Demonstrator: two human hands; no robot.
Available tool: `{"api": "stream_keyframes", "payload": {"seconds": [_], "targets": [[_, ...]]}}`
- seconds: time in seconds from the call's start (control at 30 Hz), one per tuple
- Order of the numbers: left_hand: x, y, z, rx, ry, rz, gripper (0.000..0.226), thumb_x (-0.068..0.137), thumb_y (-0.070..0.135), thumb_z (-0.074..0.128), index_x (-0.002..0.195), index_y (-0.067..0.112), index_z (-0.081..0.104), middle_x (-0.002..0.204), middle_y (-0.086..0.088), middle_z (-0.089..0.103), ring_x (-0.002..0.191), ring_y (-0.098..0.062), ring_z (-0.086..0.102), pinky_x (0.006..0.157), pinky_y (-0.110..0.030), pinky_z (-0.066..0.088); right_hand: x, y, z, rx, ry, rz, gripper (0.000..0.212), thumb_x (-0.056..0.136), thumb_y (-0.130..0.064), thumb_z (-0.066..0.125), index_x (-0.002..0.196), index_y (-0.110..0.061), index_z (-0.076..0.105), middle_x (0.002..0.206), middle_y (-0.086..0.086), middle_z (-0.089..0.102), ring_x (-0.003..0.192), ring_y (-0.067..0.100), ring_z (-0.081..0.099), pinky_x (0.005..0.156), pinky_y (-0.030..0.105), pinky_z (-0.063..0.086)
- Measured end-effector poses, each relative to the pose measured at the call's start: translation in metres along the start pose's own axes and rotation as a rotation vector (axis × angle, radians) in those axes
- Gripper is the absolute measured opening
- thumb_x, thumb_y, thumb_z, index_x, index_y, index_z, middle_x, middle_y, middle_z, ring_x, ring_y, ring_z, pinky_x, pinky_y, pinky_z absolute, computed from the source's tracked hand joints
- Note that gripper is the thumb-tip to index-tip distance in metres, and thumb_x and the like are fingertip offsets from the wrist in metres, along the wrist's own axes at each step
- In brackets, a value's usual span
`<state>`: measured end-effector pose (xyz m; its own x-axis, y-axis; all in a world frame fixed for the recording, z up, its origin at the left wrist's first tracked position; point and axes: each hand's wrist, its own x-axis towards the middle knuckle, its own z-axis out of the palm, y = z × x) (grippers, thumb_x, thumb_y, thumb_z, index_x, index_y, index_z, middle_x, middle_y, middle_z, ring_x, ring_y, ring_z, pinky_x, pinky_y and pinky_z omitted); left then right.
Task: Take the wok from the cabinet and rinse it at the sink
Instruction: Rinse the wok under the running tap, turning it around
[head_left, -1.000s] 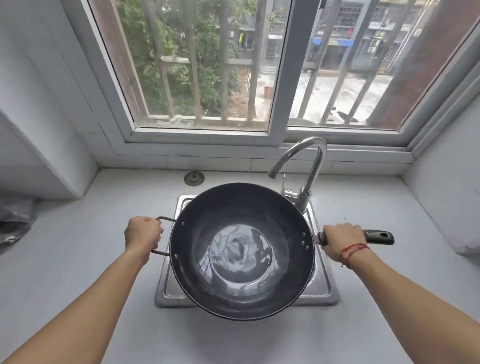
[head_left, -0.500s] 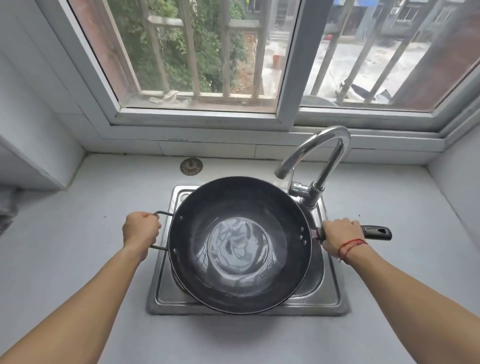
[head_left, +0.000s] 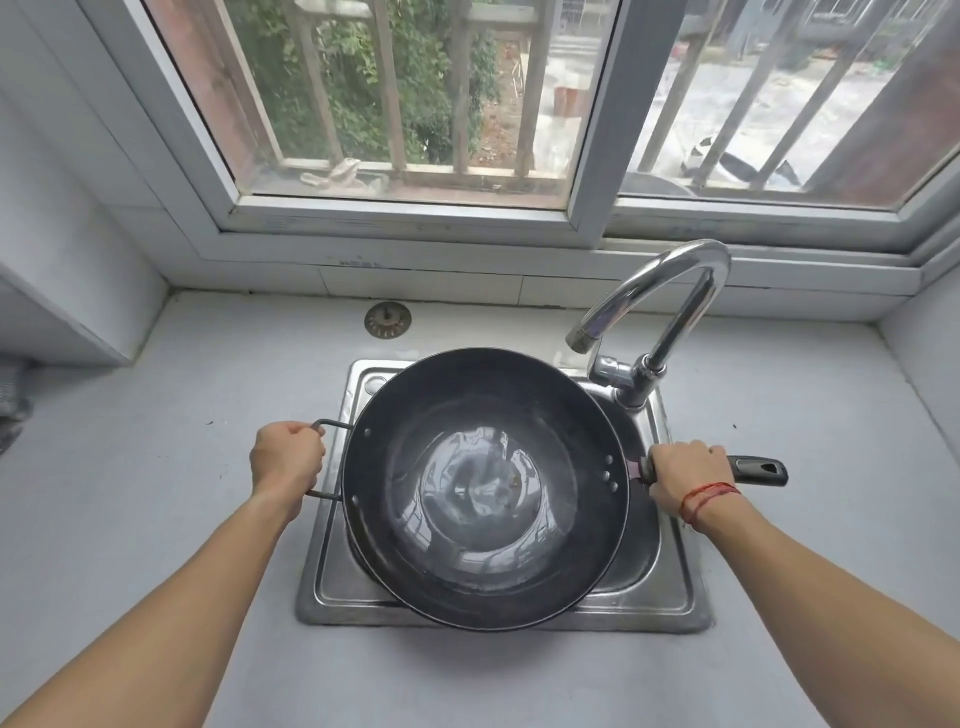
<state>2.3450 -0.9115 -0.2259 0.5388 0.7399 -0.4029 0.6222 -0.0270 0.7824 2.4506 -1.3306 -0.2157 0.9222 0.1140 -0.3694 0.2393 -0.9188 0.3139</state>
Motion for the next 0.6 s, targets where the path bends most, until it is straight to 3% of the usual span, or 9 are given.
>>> {"api": "stream_keyframes", "payload": {"seconds": [0.17, 0.23, 0.3, 0.43, 0.5, 0.6], "targets": [[0.002, -0.006, 0.0, 0.051, 0.022, 0.015, 0.027, 0.092, 0.005, 0.047, 0.106, 0.002, 0.071, 0.108, -0.027, 0.069, 0.073, -0.028, 0.053, 0.055, -0.027, 0.039, -0.002, -0.001, -0.003, -0.011, 0.0, -0.006, 0.022, 0.088, -0.027, 0.049, 0.106, -0.026, 0.06, 0.109, 0.0, 0.067, 0.106, 0.024, 0.057, 0.092, 0.037, 0.039], [0.001, -0.004, -0.001, 0.076, 0.026, 0.025, 0.027, 0.092, 0.005, 0.048, 0.106, 0.002, 0.071, 0.111, -0.027, 0.068, 0.08, -0.041, 0.059, 0.061, -0.04, 0.051, -0.002, -0.001, -0.004, -0.015, -0.008, -0.004, 0.023, 0.087, -0.026, 0.05, 0.107, -0.026, 0.06, 0.109, 0.0, 0.067, 0.107, 0.024, 0.057, 0.093, 0.037, 0.039], [0.001, -0.004, -0.002, 0.092, 0.031, 0.026, 0.026, 0.093, 0.005, 0.048, 0.107, 0.002, 0.07, 0.111, -0.026, 0.068, 0.094, -0.049, 0.063, 0.076, -0.052, 0.057, -0.002, -0.003, -0.005, -0.018, -0.01, -0.002, 0.023, 0.086, -0.026, 0.05, 0.107, -0.025, 0.06, 0.109, 0.0, 0.067, 0.107, 0.025, 0.057, 0.093, 0.037, 0.039], [0.0, -0.004, 0.0, 0.095, 0.023, 0.026, 0.024, 0.095, 0.005, 0.048, 0.107, 0.0, 0.069, 0.095, -0.023, 0.067, 0.069, -0.026, 0.052, 0.055, -0.027, 0.04, -0.001, -0.004, -0.009, -0.008, -0.021, 0.002, 0.022, 0.087, -0.027, 0.05, 0.107, -0.024, 0.061, 0.108, 0.001, 0.068, 0.106, 0.025, 0.058, 0.093, 0.037, 0.04], [-0.001, -0.003, 0.0, 0.076, 0.019, 0.017, 0.024, 0.096, 0.005, 0.048, 0.105, 0.0, 0.069, 0.083, -0.015, 0.061, 0.064, -0.023, 0.049, 0.053, -0.025, 0.036, -0.001, -0.004, -0.011, 0.011, -0.052, 0.008, 0.023, 0.086, -0.027, 0.051, 0.107, -0.024, 0.061, 0.107, 0.001, 0.067, 0.105, 0.025, 0.058, 0.093, 0.037, 0.04], [-0.003, -0.002, 0.0, 0.072, 0.02, 0.021, 0.023, 0.097, 0.005, 0.047, 0.105, 0.0, 0.069, 0.083, -0.012, 0.06, 0.064, -0.022, 0.05, 0.053, -0.025, 0.036, 0.002, -0.006, -0.019, 0.067, -0.105, -0.003, 0.027, 0.082, -0.029, 0.053, 0.107, -0.028, 0.062, 0.104, 0.001, 0.067, 0.101, 0.024, 0.06, 0.092, 0.036, 0.043]]}}
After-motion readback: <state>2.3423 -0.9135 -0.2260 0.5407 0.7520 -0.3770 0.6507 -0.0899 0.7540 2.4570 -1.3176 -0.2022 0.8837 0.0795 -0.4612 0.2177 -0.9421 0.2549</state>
